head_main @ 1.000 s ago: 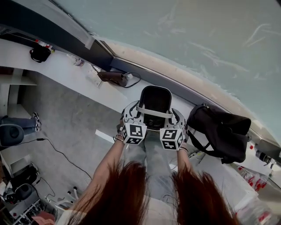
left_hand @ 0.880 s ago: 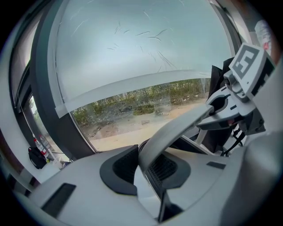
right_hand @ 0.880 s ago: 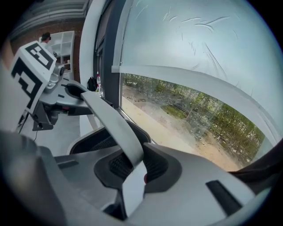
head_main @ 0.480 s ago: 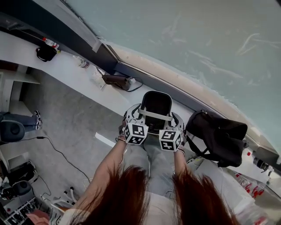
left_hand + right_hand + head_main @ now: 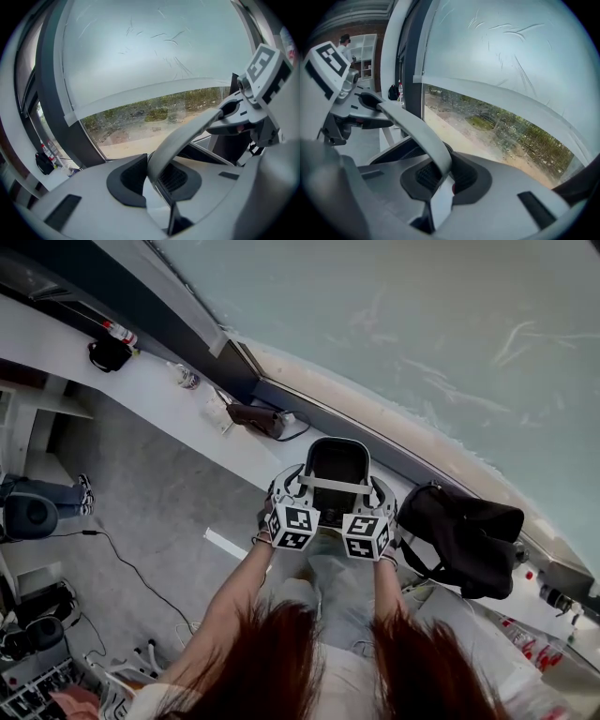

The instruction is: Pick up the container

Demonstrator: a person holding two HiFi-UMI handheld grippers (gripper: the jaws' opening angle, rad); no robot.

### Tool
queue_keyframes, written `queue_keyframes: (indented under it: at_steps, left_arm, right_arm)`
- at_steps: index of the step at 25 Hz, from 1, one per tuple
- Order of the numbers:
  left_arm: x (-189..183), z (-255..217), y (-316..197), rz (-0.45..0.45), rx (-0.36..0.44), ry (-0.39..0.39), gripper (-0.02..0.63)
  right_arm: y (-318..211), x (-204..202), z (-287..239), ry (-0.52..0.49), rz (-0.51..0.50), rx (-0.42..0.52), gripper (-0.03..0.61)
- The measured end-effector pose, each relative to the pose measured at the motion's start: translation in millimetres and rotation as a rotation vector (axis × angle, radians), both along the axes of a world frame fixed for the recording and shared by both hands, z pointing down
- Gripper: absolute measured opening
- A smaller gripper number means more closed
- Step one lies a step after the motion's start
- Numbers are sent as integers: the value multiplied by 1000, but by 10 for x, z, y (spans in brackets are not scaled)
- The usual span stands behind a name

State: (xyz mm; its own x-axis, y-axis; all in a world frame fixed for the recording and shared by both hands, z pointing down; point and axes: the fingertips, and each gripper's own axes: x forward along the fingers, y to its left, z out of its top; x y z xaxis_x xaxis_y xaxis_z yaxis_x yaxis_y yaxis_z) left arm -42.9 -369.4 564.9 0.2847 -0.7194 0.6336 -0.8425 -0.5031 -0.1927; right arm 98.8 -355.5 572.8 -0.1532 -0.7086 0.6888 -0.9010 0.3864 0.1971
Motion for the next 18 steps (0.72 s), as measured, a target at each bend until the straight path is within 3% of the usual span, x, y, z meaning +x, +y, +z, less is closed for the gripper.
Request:
queue_keyframes:
  at_steps: [18]
  left_arm:
    - [-4,-940,283,-15,100,25,74]
  right_arm:
    - [273,15,-948,5,70,121,52]
